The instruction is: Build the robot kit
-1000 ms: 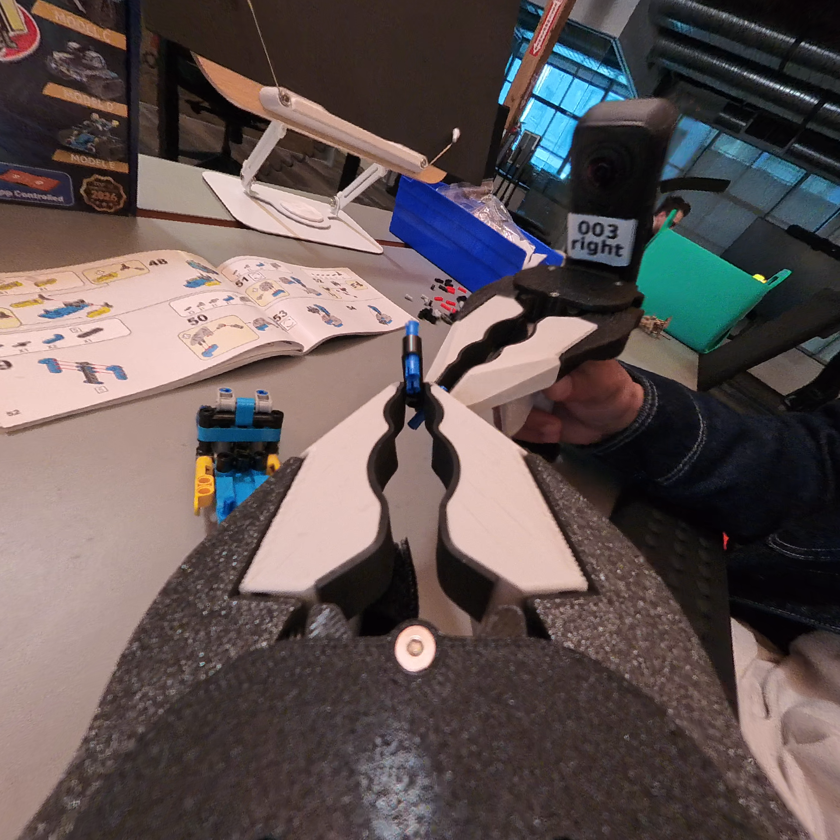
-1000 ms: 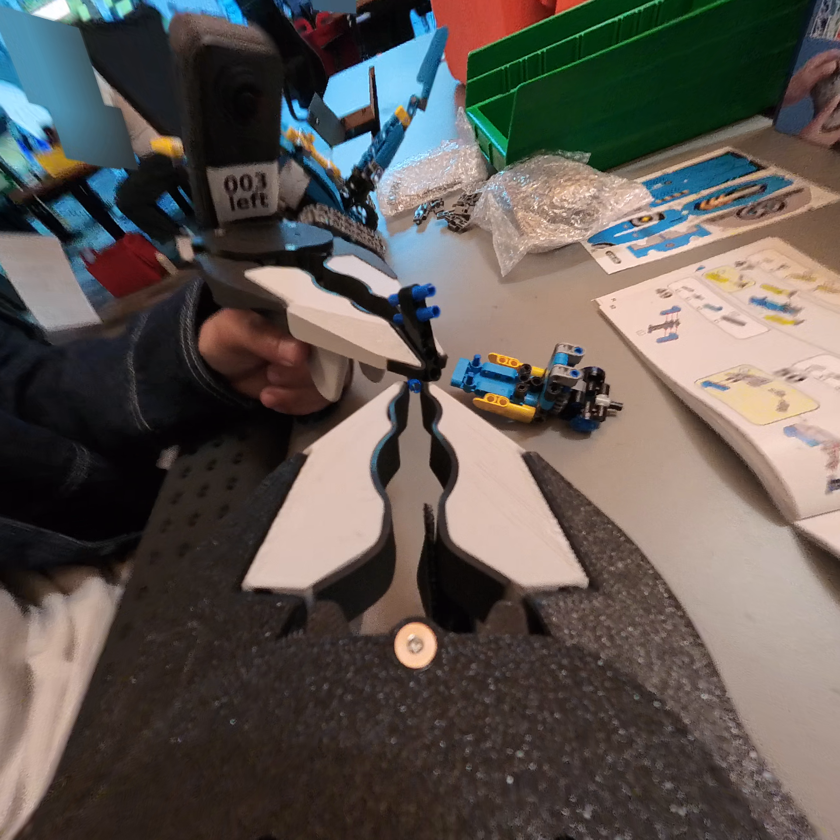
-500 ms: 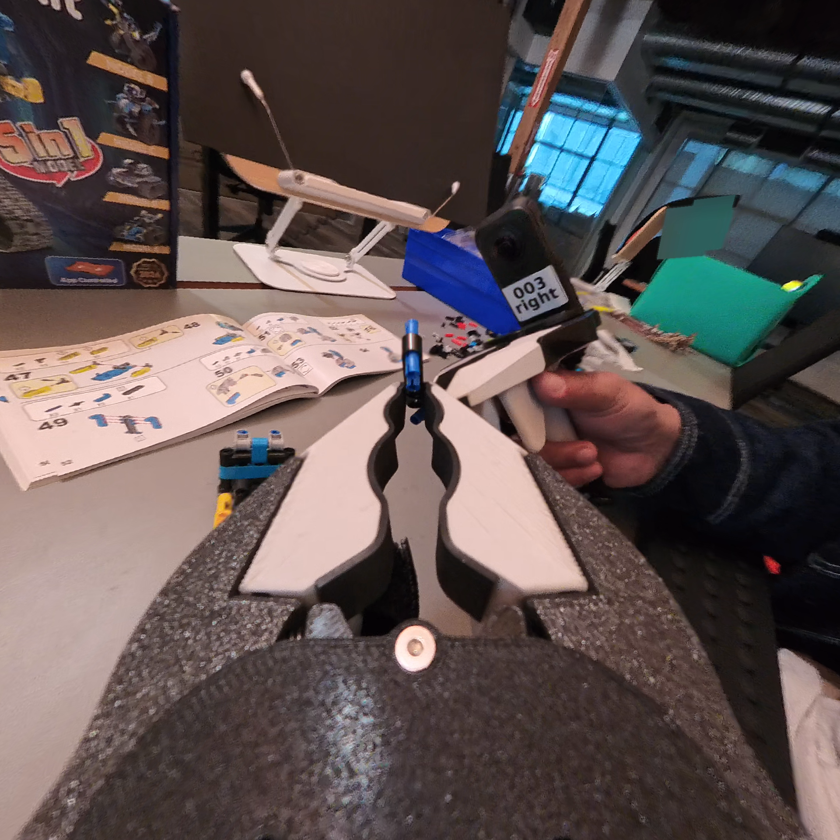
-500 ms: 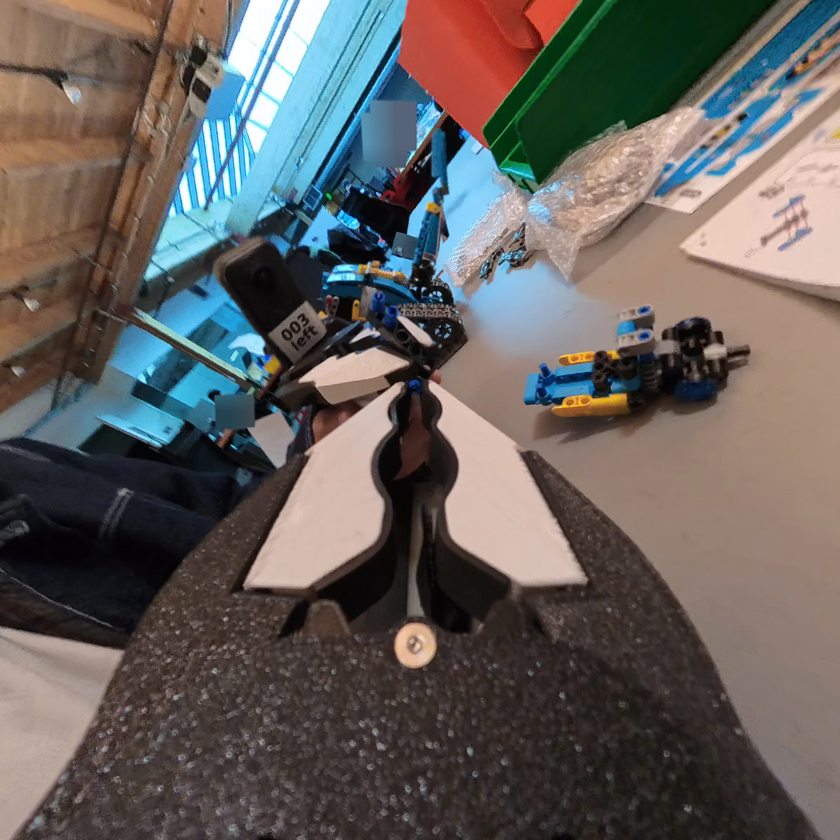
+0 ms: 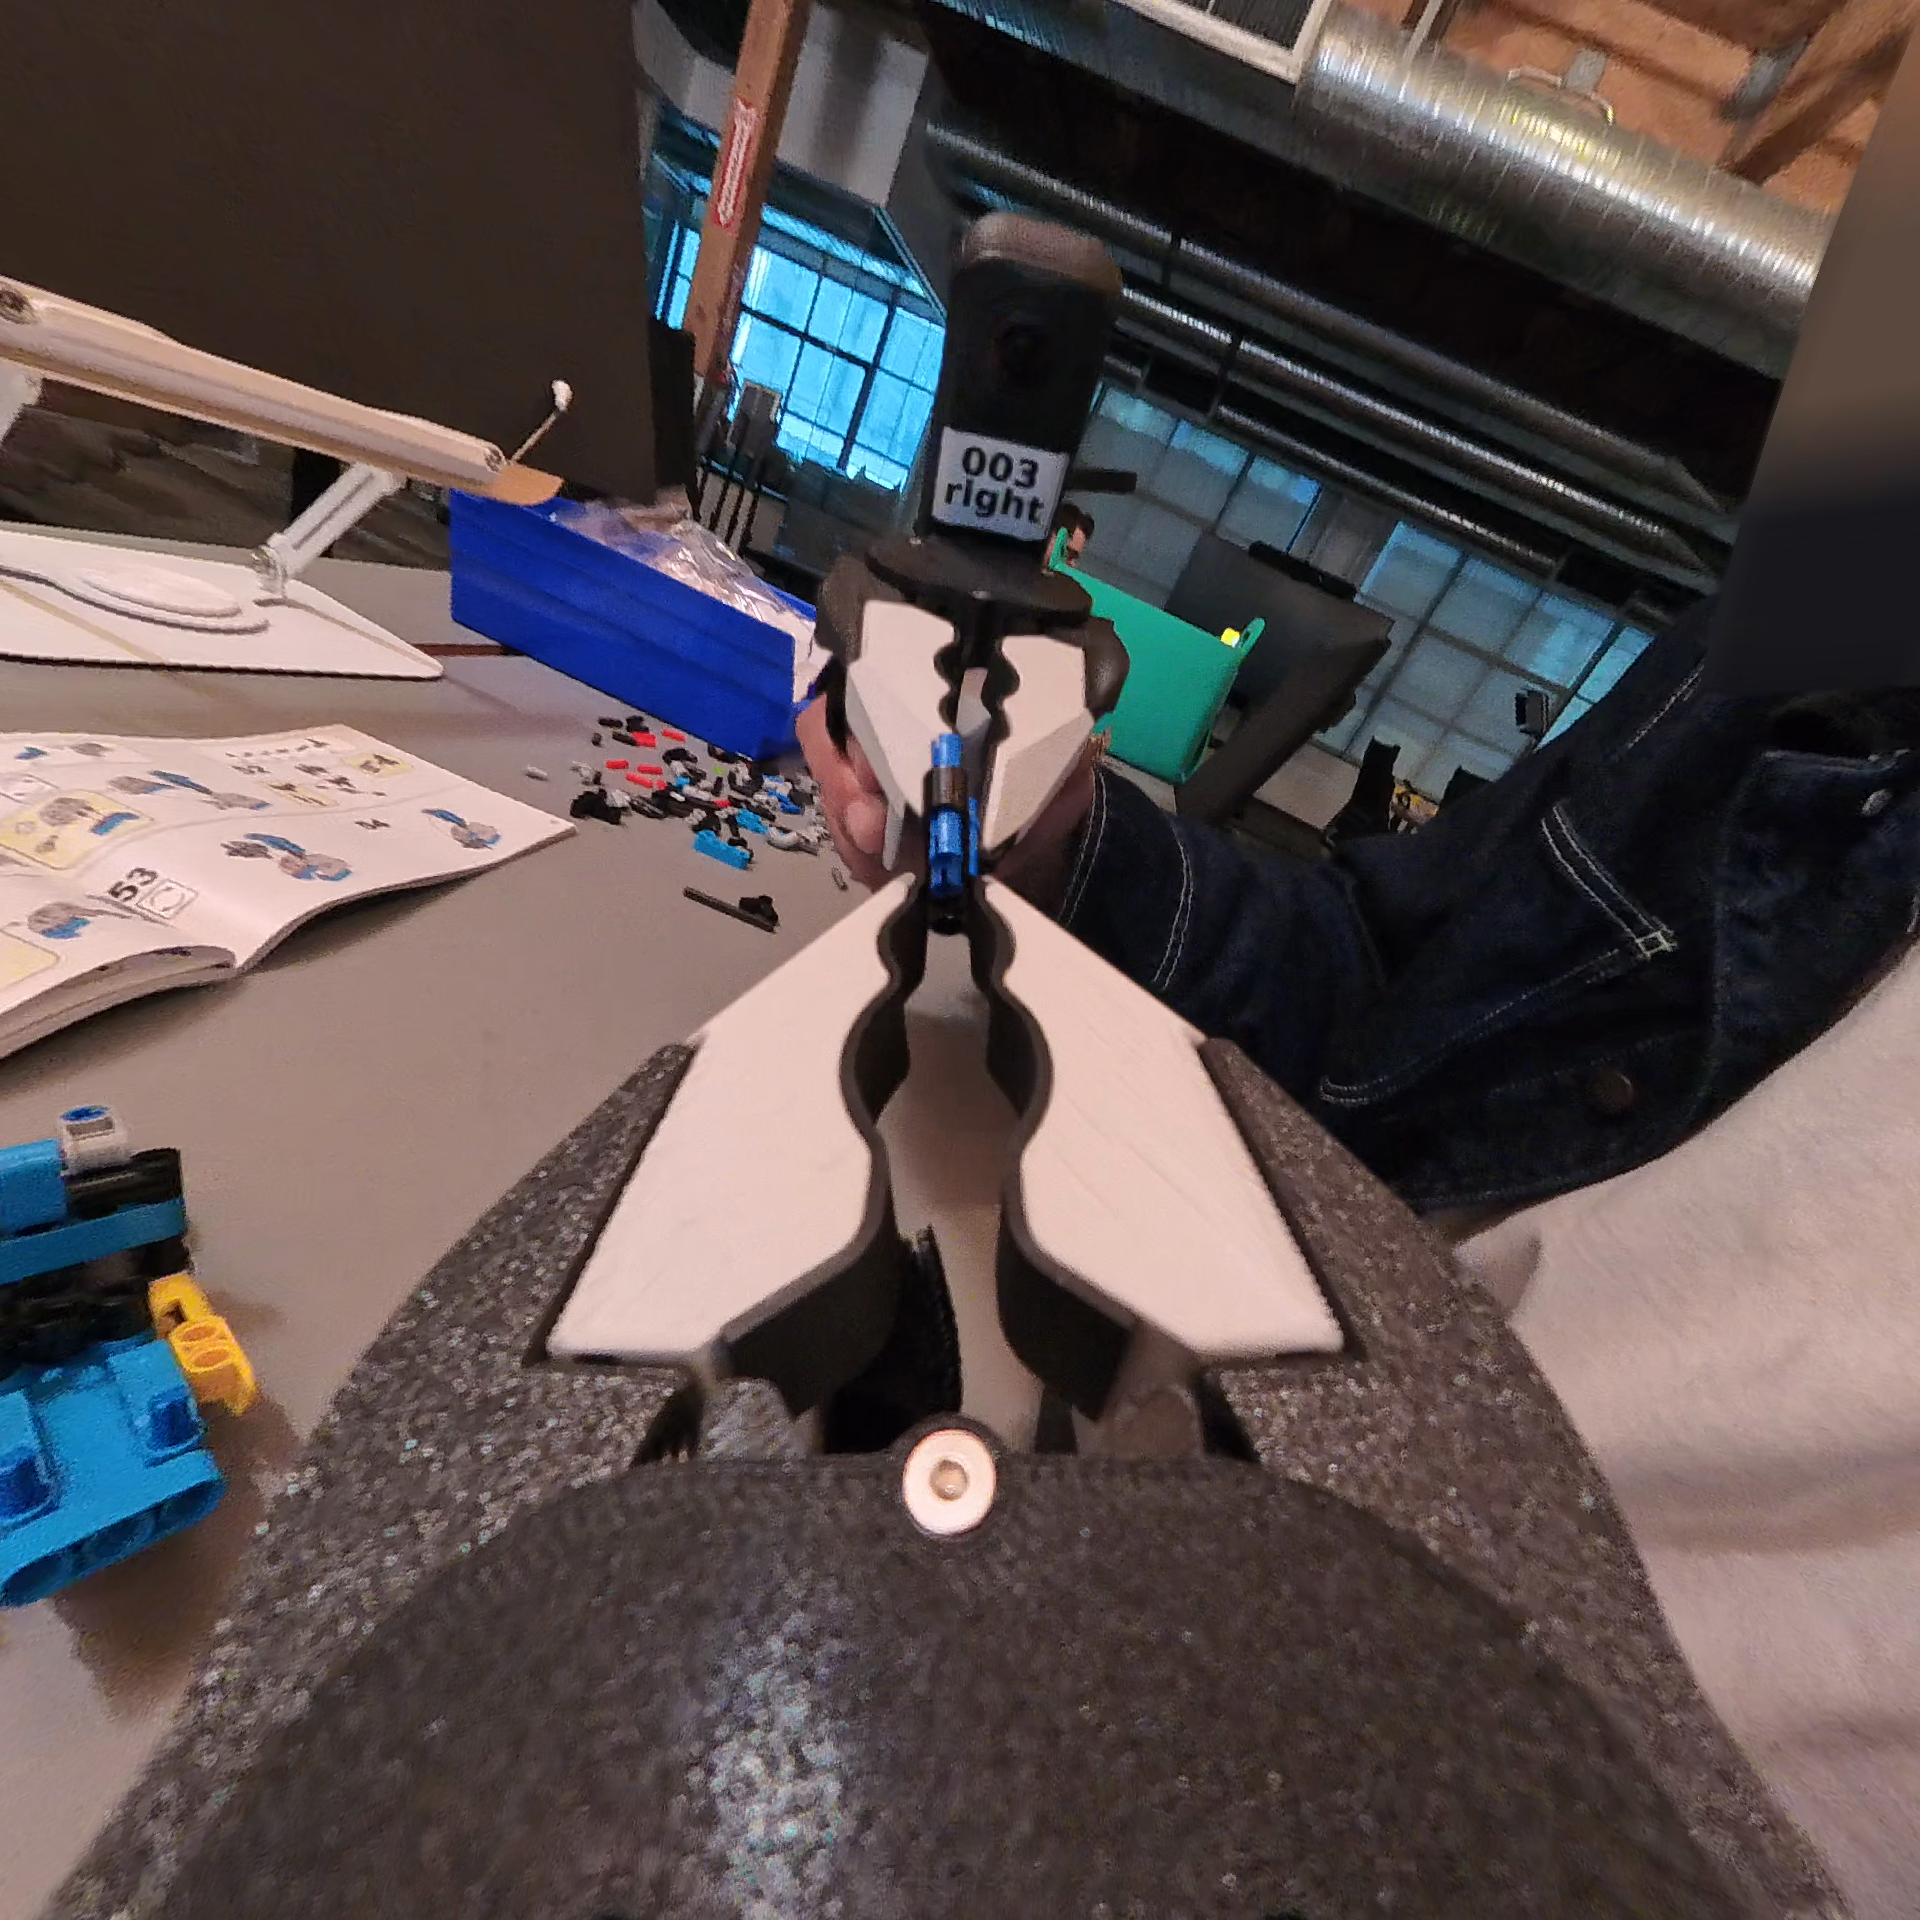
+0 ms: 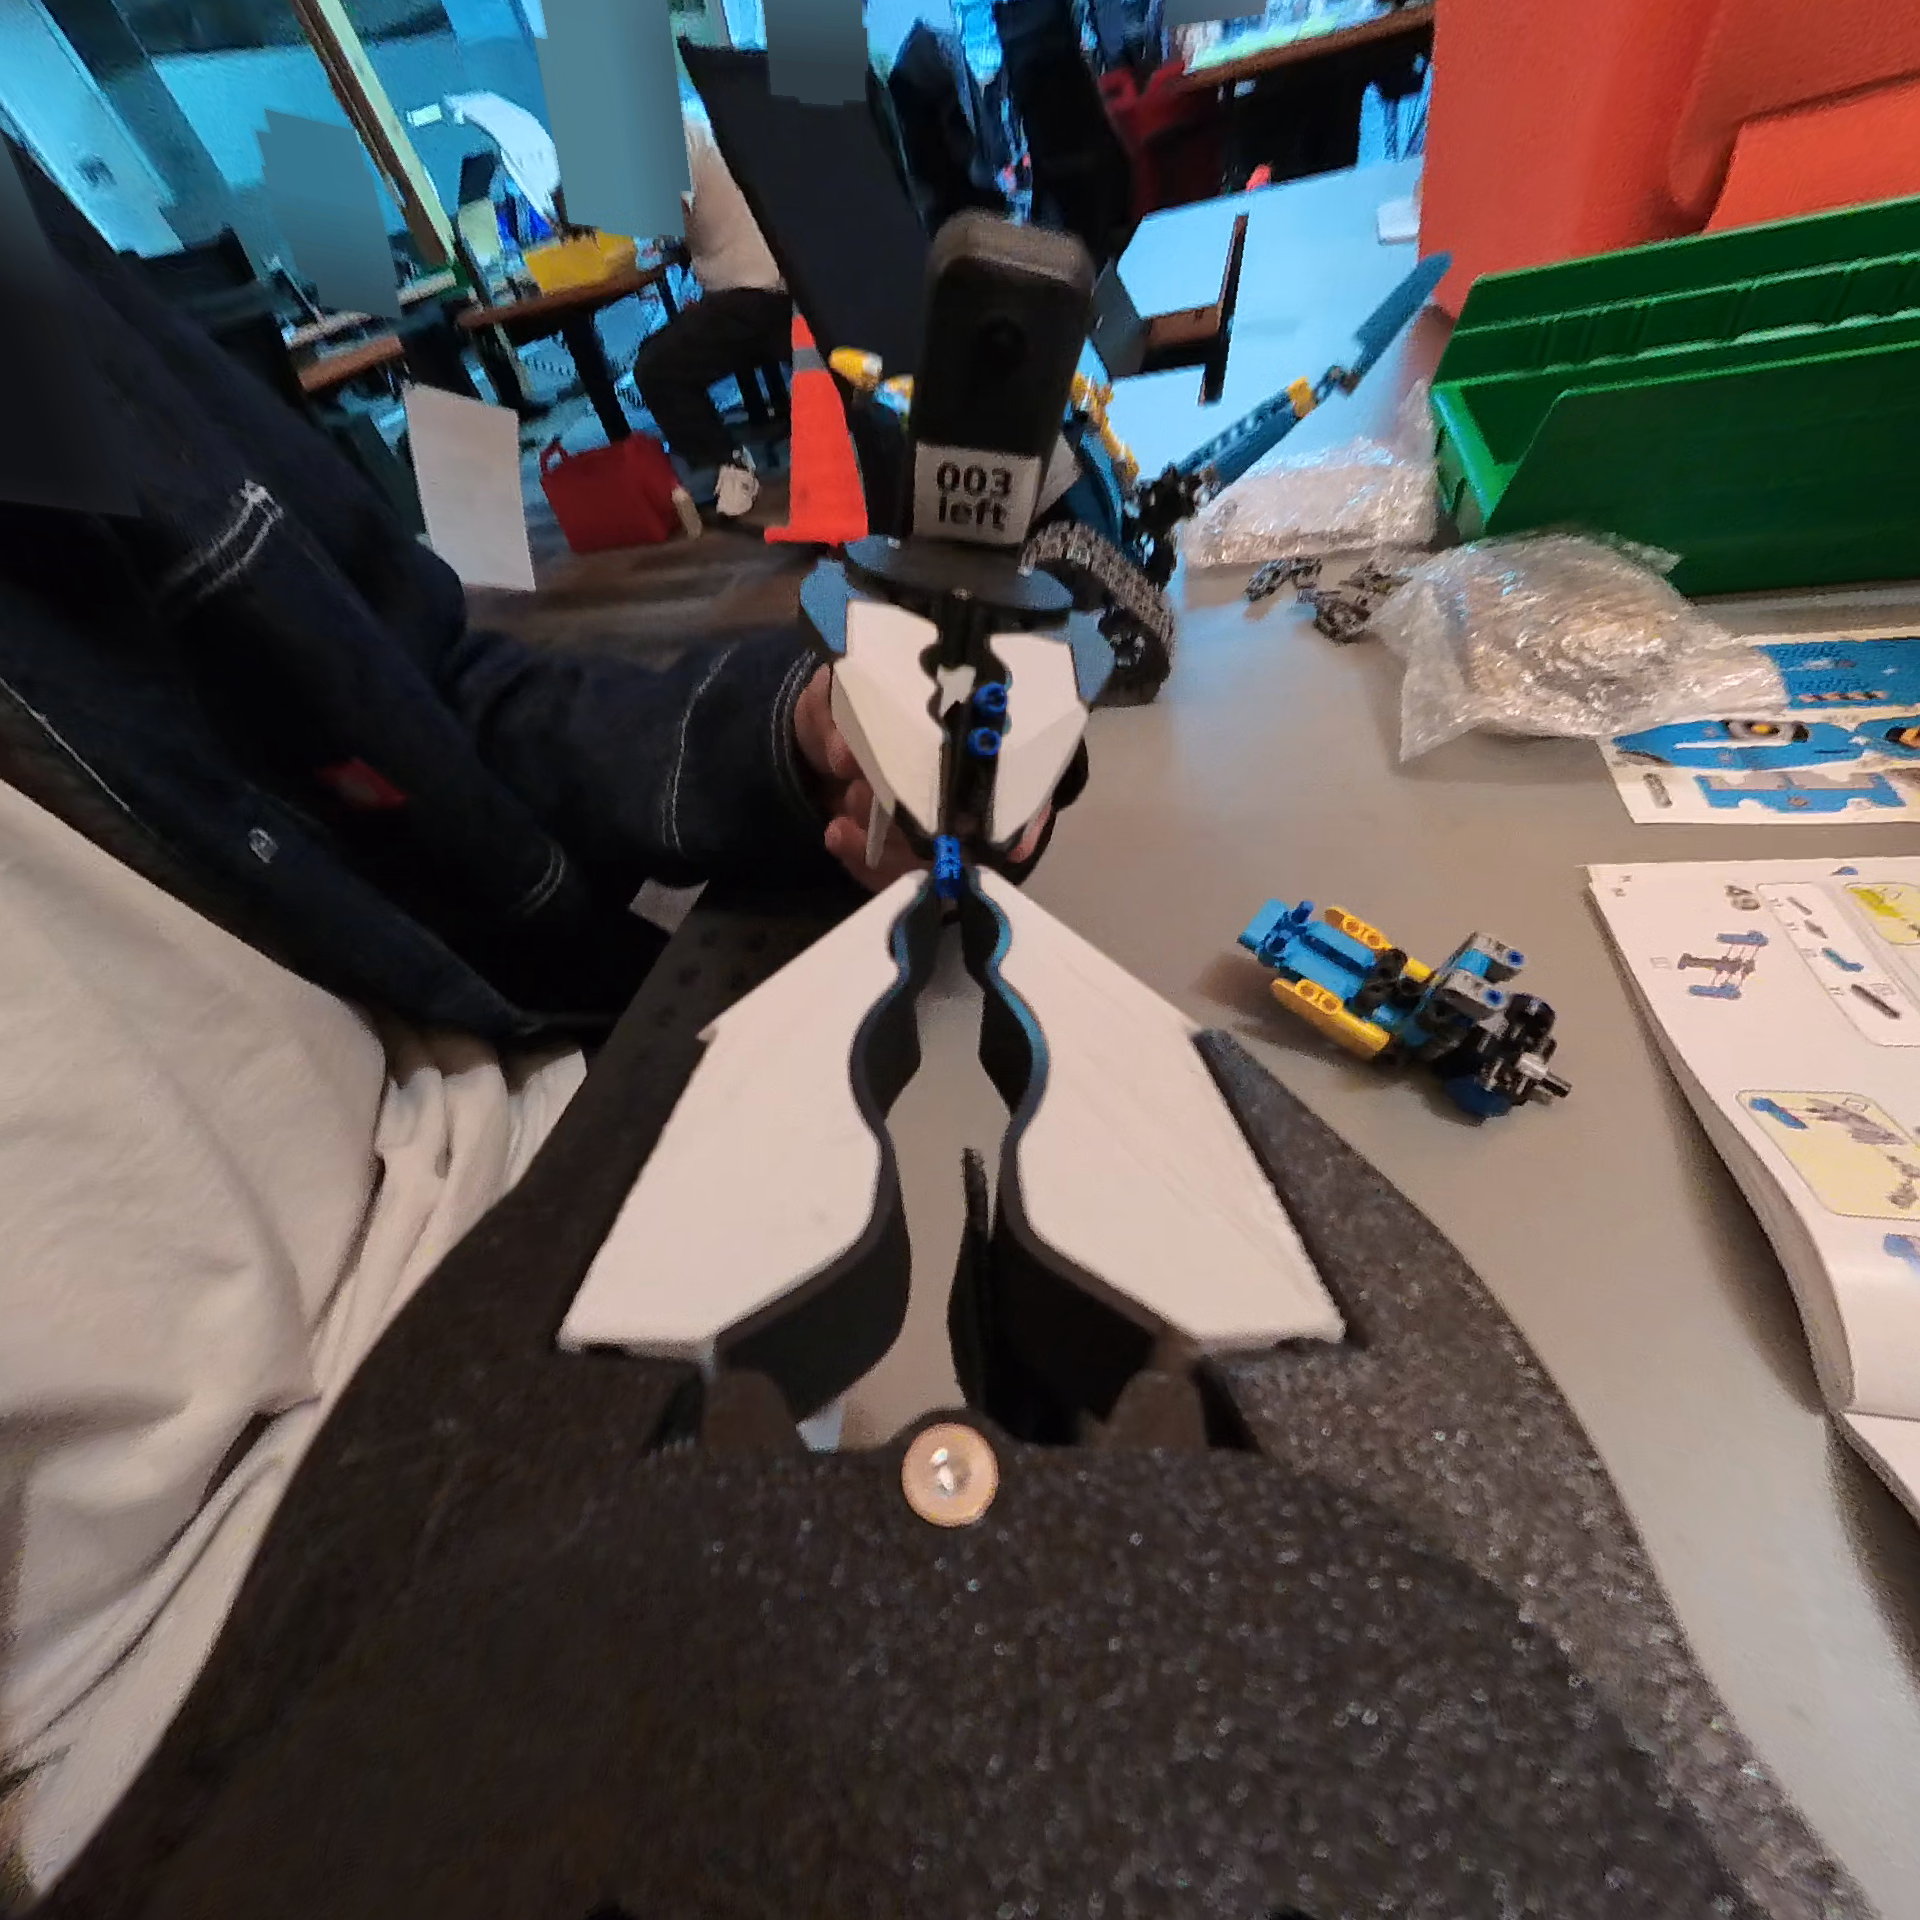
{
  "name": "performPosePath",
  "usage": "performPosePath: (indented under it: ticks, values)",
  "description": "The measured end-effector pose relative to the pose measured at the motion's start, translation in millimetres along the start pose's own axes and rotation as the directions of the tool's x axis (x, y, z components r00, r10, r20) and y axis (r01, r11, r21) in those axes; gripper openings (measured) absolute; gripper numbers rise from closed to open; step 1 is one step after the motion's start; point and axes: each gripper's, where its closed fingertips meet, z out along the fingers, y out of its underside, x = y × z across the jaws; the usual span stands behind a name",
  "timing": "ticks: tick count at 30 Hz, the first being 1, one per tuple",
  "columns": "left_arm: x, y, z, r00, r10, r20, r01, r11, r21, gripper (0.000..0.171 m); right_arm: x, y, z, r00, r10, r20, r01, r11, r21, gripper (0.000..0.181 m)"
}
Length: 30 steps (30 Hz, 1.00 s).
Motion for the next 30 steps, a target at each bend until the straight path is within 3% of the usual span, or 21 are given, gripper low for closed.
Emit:
performPosePath:
  ticks: [24, 30]
  values:
    - [-7, 6, 0, 0.999, -0.044, 0.018, 0.045, 0.998, -0.033, 0.007, 9, 7, -4, 0.997, -0.039, -0.063, 0.036, 0.998, -0.048, 0.003]
    - [-10, 10, 1, 0.999, -0.040, 0.033, 0.042, 0.998, -0.052, 0.007, 9, 16, 2, 0.995, -0.065, -0.070, 0.056, 0.991, -0.117, 0.003]
